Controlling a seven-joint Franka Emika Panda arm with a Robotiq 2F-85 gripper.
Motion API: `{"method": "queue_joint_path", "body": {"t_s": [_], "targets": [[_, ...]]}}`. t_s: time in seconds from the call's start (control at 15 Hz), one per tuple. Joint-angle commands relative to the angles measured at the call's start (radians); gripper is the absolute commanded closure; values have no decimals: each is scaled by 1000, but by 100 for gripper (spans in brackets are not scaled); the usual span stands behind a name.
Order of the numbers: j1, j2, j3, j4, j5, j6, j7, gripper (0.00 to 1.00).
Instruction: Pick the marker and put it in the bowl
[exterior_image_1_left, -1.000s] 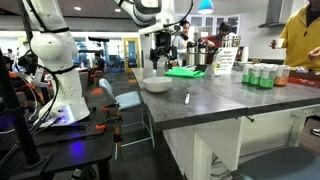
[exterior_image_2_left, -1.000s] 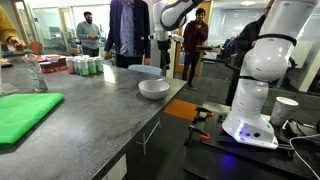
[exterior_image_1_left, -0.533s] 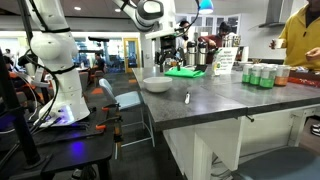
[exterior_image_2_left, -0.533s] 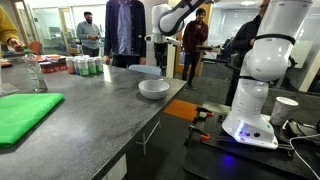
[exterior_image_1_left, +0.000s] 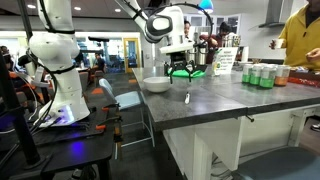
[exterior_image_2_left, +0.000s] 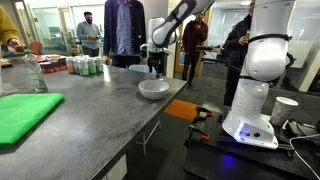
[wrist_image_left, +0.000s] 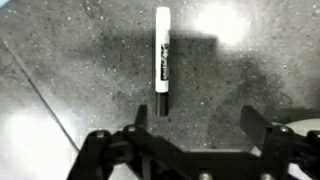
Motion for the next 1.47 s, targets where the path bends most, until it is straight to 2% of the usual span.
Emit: {"method": "queue_joint_path", "body": {"t_s": [0.0, 0.2, 0.6, 0.67, 0.73, 0.87, 0.93, 1.4], "targets": [[-42, 58, 40, 50, 59, 7, -78, 0], [-73, 105, 60, 92, 102, 5, -119, 0], [-125, 202, 81, 182, 98, -16, -140, 0], [-130, 215, 85, 194, 97, -20, -136, 7], [-135, 228, 91, 203, 95, -19, -136, 28], [-146, 249, 105, 222, 97, -24, -137, 32], [-148, 257, 107, 230, 92, -26, -134, 38], [-171, 266, 116, 254, 94, -47, -123, 92]]}}
